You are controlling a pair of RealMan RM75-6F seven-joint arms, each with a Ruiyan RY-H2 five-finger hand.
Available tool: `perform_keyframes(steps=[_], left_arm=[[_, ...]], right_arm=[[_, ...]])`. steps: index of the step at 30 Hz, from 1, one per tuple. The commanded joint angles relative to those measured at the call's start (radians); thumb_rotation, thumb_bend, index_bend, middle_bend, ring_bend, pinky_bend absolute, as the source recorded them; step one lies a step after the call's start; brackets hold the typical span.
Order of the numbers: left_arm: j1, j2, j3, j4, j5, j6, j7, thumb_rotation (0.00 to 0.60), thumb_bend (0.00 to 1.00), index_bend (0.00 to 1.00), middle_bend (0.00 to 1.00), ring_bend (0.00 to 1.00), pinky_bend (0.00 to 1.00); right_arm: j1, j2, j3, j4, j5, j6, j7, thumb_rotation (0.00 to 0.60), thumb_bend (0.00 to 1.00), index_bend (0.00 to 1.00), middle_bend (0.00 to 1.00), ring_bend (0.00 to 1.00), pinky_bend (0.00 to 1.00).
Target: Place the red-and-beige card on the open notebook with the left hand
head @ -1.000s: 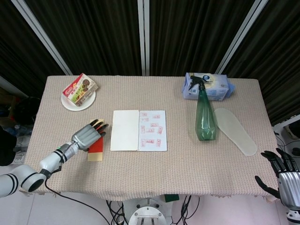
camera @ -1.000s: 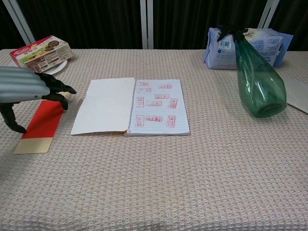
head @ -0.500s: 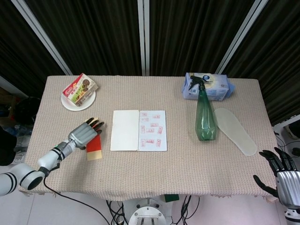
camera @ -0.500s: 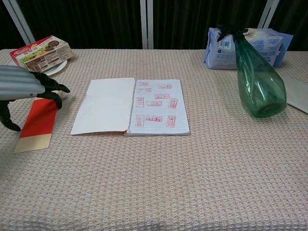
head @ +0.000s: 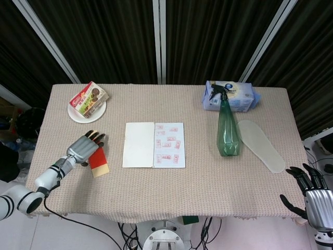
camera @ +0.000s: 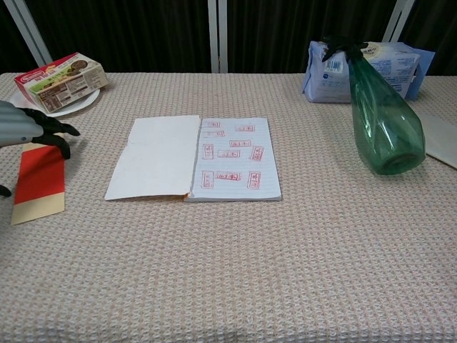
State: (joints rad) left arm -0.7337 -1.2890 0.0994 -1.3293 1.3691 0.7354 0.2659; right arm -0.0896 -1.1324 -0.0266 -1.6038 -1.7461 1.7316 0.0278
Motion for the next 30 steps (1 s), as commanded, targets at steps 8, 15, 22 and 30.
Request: perform_keyframes(steps=[8,15,22,30], left_arm=[[0.008,-0.039,-0.003,0.065,0.032,-0.005,-0.06,0.6,0.05,0.26,0.0,0.0,0.07],[0.011,-0.048,-0.008,0.076,0.067,0.016,-0.108,0.6,0.1,0.36,0.0,0.0,0.07],[0.008,-0.033,-0.006,0.055,0.099,0.029,-0.117,0.6,0.3,0.4,0.0,0.0,0.07],[0.008,-0.023,-0.013,0.03,0.103,0.036,-0.107,0.6,0.4,0.41,0.0,0.0,0.07]], right_arm=[[-0.005,-0.001,-0.001,-0.007,-0.002,0.004,-0.011,0.6,0.18,0.26,0.21,0.1,0.17],[-0.011,-0.001,-0.001,-0.007,-0.003,0.013,-0.011,0.6,0.18,0.26,0.21,0.1,0.17],[-0.011,-0.002,0.0,-0.004,-0.004,0.013,-0.007,0.6,0.18,0.26,0.21,0.1,0.17],[-0.013,-0.004,0.0,0.004,-0.002,0.016,0.002,0.6,0.18,0.26,0.21,0.1,0.17]])
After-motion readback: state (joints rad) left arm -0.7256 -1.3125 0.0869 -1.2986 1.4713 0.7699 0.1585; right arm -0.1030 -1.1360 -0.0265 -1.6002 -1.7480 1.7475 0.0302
